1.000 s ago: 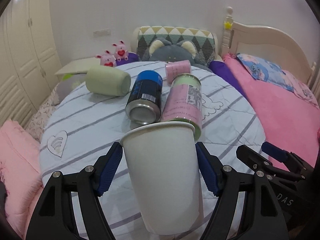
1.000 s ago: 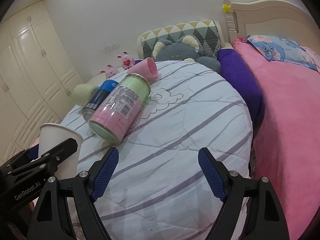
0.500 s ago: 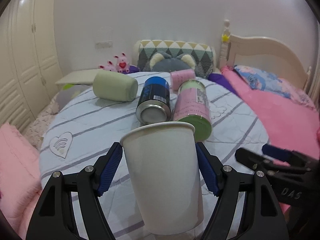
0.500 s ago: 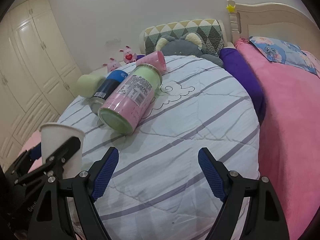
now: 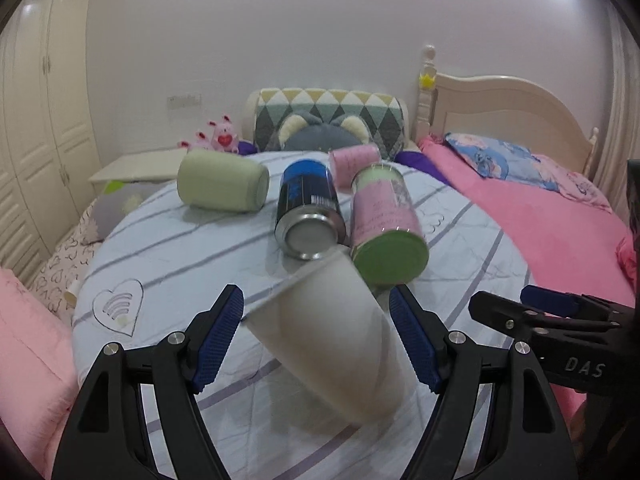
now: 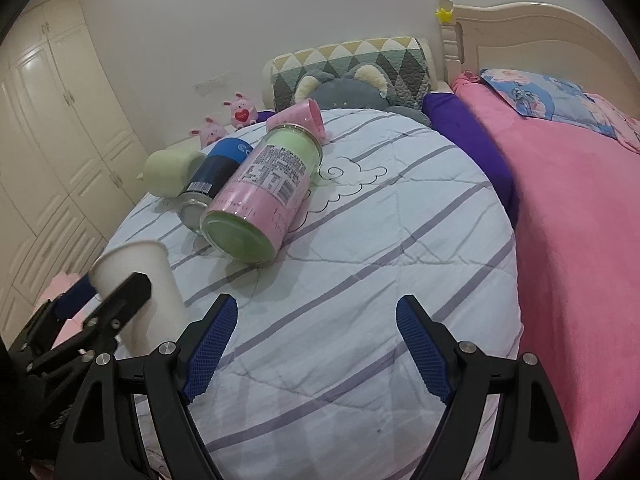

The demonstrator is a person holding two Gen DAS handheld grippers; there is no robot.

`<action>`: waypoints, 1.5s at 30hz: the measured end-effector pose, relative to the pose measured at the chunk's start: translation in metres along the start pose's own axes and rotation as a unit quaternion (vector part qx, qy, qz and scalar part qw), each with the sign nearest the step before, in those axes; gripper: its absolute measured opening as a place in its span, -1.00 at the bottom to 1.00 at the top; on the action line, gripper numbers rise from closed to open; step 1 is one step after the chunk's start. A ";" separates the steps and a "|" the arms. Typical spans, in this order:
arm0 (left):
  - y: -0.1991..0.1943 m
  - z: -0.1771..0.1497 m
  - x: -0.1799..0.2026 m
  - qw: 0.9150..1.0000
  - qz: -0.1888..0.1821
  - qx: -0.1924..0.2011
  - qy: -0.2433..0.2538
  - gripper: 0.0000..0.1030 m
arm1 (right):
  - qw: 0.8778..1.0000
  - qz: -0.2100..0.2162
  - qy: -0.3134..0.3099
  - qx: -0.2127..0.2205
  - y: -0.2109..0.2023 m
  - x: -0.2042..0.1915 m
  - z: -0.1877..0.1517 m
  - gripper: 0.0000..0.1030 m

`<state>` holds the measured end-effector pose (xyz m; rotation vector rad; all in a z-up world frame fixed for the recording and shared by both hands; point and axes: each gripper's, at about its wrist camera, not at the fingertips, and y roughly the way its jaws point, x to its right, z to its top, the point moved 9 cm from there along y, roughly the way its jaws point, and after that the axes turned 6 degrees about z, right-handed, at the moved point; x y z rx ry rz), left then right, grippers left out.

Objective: Flip cup upright
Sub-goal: 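Rotate the held white paper cup with the left gripper, rim turning upward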

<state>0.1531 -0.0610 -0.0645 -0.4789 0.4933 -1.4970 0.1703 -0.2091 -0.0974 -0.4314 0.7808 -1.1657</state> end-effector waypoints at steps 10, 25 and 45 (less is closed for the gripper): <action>0.017 -0.010 -0.021 0.993 -0.017 -0.084 -0.082 0.70 | 1.000 -0.009 0.004 -0.006 -0.004 -0.001 -0.004 0.61; 0.038 -0.015 -0.025 0.939 0.059 -0.208 -0.266 0.78 | 0.985 0.063 -0.159 -0.024 0.032 -0.030 0.061 0.61; 0.049 0.017 -0.004 0.970 0.072 -0.135 -0.190 0.48 | 0.985 0.125 -0.114 -0.028 0.045 0.006 0.062 0.61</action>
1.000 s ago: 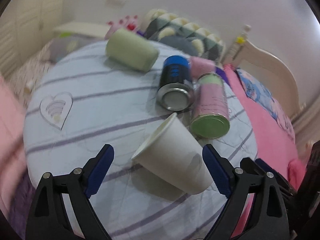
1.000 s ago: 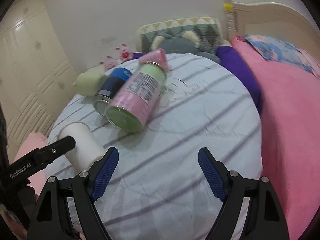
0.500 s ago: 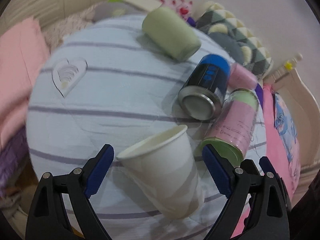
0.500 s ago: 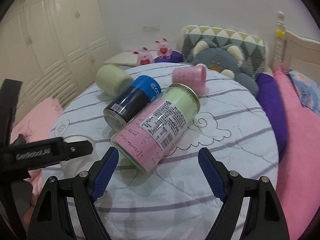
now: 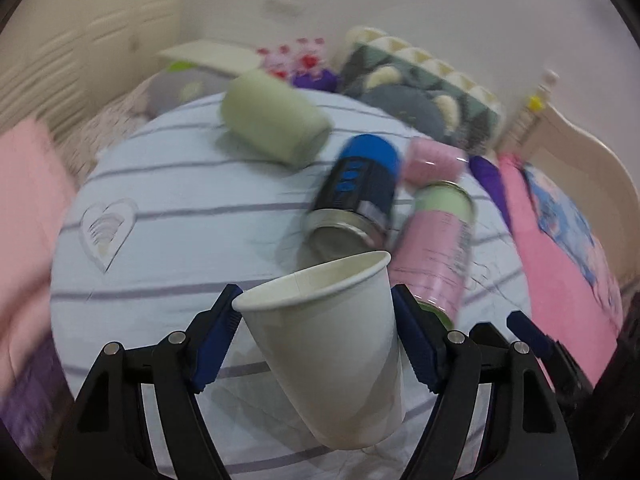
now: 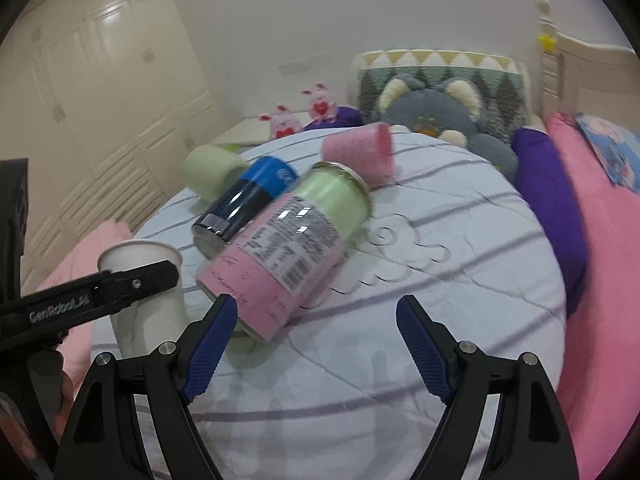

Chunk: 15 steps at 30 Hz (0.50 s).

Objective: Flip cup upright
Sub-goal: 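Rotate the held white paper cup with the left gripper, rim turning upward, then lower the upright white paper cup onto the bed and open the left gripper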

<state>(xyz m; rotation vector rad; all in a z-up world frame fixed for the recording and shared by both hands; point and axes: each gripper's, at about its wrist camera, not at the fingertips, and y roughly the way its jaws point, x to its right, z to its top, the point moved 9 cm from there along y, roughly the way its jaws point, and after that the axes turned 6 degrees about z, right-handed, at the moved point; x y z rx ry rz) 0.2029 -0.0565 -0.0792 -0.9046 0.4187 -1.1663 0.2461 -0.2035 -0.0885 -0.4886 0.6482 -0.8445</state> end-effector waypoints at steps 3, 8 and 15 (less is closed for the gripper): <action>-0.010 -0.001 0.003 0.998 0.008 0.048 0.048 0.49 | 1.000 -0.015 0.025 0.010 -0.013 0.008 -0.005 0.61; -0.022 -0.022 0.014 0.985 -0.023 0.107 0.132 0.49 | 0.997 -0.043 0.061 0.028 -0.032 0.012 -0.015 0.61; -0.038 -0.044 0.019 0.963 -0.055 0.184 0.188 0.50 | 0.992 -0.073 0.092 0.039 -0.050 0.004 -0.035 0.61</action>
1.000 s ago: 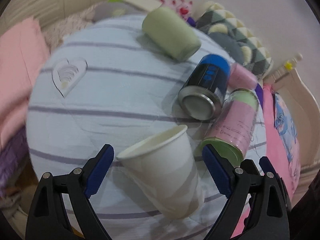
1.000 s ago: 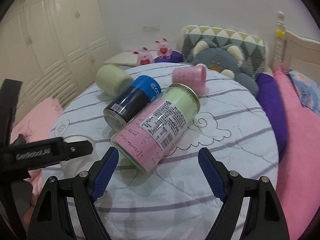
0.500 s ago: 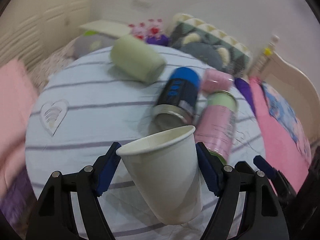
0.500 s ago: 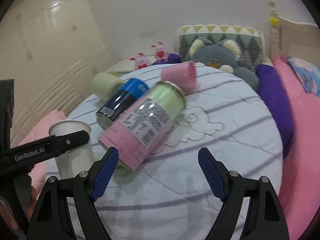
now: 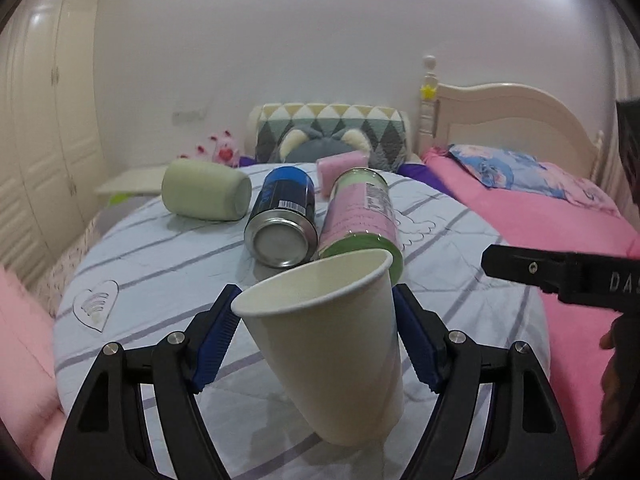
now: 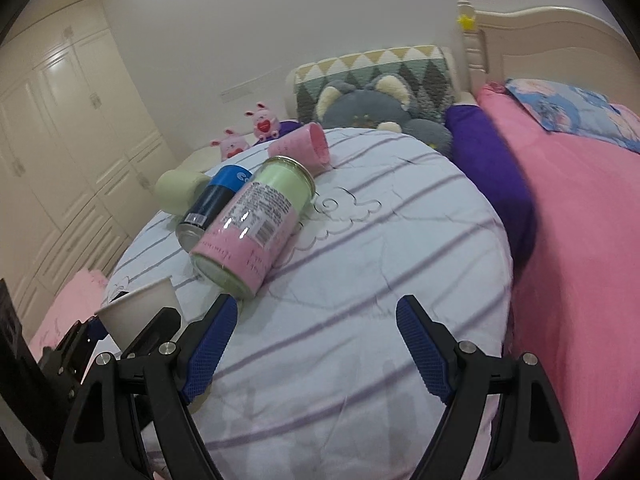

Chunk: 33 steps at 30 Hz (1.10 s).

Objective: Flip cup upright

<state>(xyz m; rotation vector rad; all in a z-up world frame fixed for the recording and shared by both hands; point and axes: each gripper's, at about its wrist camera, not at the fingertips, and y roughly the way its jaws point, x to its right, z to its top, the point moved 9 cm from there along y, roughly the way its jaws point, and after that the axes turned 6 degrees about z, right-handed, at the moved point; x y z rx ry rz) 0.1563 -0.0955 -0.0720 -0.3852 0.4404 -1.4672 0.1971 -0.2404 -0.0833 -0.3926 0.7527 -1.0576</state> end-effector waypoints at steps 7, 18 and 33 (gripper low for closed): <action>-0.002 -0.025 0.006 0.997 -0.054 -0.048 -0.018 0.48 | 1.000 -0.028 0.008 0.006 -0.018 -0.012 -0.019 0.61; -0.030 -0.029 0.015 0.998 -0.048 -0.020 0.022 0.87 | 0.998 -0.058 0.016 0.023 -0.042 -0.027 -0.036 0.61; -0.066 -0.015 -0.004 0.998 -0.052 0.008 0.017 0.96 | 0.992 -0.100 0.022 0.072 -0.081 -0.041 -0.046 0.62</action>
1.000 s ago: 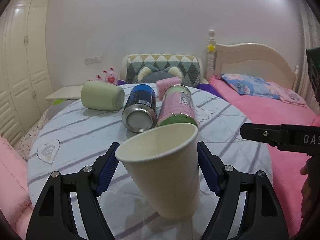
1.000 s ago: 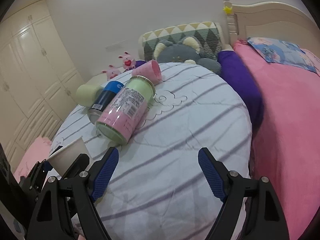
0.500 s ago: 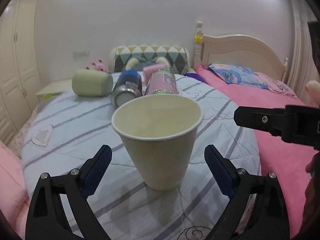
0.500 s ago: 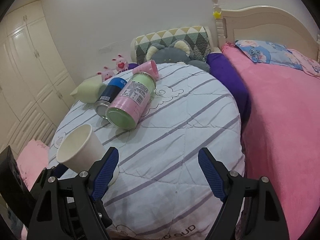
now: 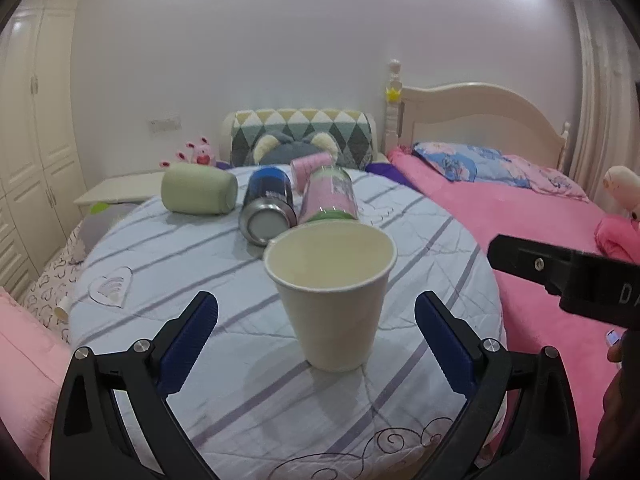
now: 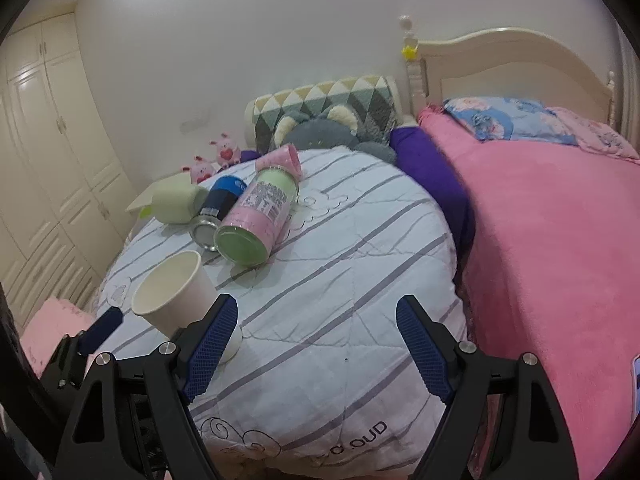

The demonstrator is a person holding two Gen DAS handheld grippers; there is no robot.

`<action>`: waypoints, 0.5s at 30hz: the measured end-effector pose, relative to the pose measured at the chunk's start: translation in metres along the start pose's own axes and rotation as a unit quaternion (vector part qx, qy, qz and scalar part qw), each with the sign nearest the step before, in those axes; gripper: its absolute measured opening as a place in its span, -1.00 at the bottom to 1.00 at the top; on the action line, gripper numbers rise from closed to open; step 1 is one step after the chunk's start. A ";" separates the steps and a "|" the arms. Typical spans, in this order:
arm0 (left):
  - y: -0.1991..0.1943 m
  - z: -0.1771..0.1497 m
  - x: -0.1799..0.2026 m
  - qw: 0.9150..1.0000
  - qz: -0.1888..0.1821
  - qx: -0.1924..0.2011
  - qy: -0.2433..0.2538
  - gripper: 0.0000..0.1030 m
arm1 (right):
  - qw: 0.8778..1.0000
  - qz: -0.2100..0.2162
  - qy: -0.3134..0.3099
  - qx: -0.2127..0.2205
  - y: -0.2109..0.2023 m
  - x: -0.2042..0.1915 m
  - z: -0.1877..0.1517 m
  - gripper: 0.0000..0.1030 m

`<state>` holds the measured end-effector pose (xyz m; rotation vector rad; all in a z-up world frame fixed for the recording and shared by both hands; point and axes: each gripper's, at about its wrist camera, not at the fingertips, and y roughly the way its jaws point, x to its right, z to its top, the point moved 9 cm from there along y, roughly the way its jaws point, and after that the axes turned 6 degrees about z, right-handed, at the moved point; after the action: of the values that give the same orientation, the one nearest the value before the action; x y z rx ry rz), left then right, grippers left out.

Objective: Flip cup upright

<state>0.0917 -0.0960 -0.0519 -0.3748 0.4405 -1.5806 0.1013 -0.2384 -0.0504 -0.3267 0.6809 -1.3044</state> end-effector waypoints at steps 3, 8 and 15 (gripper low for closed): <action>-0.010 0.006 -0.009 1.000 0.008 0.017 0.001 0.99 | 1.000 -0.005 -0.004 0.013 -0.007 -0.005 -0.001 0.62; -0.024 0.010 -0.025 0.999 0.018 0.039 0.001 1.00 | 0.999 -0.004 -0.012 0.042 -0.014 -0.016 -0.005 0.62; -0.032 0.009 -0.046 0.996 0.033 0.079 0.006 1.00 | 0.997 0.016 -0.020 0.079 -0.015 -0.035 -0.018 0.62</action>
<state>0.0709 -0.0491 -0.0272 -0.2284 0.3318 -1.5428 0.0746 -0.2060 -0.0451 -0.2111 0.5442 -1.3089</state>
